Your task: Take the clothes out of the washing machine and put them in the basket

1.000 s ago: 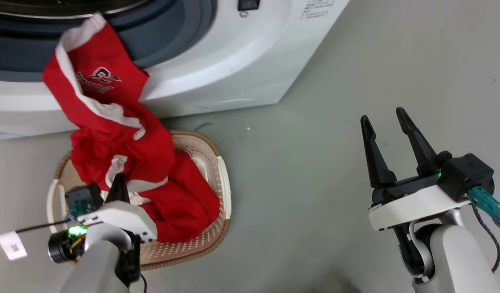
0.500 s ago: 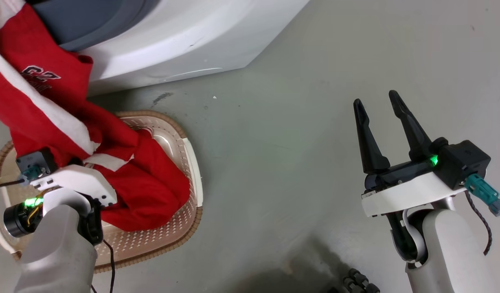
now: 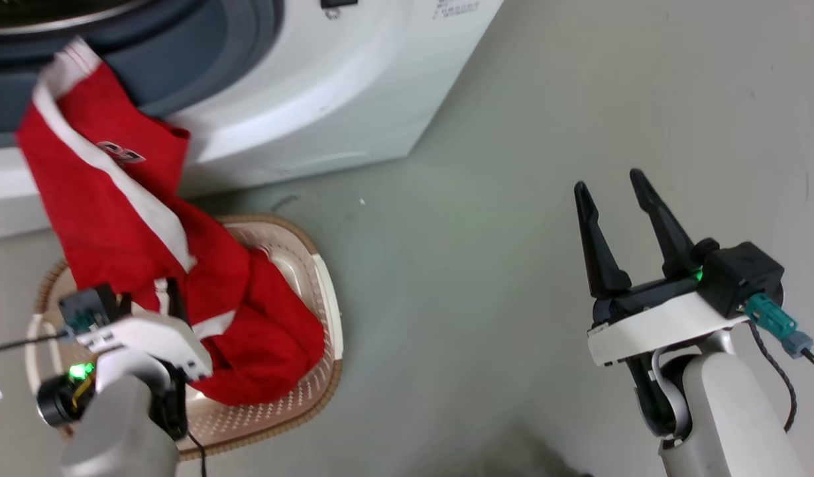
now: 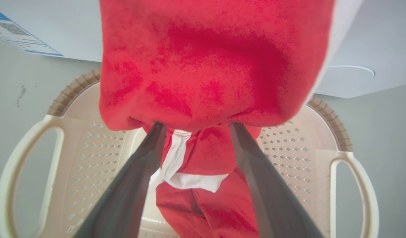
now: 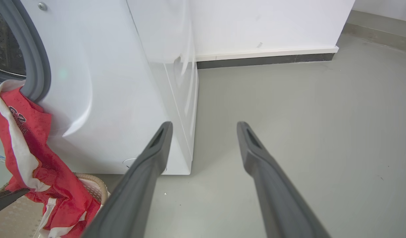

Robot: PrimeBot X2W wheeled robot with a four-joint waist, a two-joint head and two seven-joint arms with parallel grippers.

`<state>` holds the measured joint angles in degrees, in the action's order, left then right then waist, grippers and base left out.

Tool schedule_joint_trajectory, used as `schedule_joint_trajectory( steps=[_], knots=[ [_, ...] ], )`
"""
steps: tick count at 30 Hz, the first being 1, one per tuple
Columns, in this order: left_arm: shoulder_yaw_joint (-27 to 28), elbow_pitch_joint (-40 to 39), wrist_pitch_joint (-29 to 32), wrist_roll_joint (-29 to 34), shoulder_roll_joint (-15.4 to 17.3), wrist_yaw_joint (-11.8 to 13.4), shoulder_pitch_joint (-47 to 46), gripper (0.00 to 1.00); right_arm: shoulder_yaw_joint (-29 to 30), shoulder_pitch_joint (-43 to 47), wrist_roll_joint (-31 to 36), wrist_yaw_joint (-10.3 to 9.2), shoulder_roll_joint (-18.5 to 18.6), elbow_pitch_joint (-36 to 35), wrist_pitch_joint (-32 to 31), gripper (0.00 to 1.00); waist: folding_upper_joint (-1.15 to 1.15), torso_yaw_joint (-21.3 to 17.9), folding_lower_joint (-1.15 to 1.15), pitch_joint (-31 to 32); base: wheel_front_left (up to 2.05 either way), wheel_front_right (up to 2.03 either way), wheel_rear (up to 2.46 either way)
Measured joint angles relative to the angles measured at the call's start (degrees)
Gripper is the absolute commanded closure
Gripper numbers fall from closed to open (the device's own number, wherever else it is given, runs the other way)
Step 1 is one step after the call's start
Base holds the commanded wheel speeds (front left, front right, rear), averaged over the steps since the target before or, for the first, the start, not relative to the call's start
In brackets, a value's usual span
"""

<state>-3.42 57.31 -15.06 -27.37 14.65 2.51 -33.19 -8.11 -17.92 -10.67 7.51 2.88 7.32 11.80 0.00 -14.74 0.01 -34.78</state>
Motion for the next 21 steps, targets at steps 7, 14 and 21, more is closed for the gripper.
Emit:
schedule_joint_trajectory(
  steps=[7, 14, 21],
  knots=[
    [1.66, -3.69, 0.00, 2.48, -2.49, -2.04, 6.50, 0.00, 0.46, 2.58, 0.34, 0.00, -0.01, 0.45, -0.93, 0.00, 0.00, 1.94, 0.00, 6.96, 0.00, 0.00, 0.00],
    [2.40, -5.15, 0.00, 4.55, -2.67, -4.07, 8.78, 0.00, 0.94, 6.15, 0.47, 0.00, 0.00, -0.01, -2.33, 0.00, 0.00, 4.19, -0.01, 14.65, 0.00, 0.00, 0.00],
    [1.23, -1.13, 2.24, 5.61, 0.75, -5.13, 3.61, 0.00, 0.97, 7.08, 0.02, 0.00, 0.00, -1.22, -2.78, 0.00, 0.00, 3.30, -0.01, 15.65, 0.00, 0.00, 0.00]
  ],
)
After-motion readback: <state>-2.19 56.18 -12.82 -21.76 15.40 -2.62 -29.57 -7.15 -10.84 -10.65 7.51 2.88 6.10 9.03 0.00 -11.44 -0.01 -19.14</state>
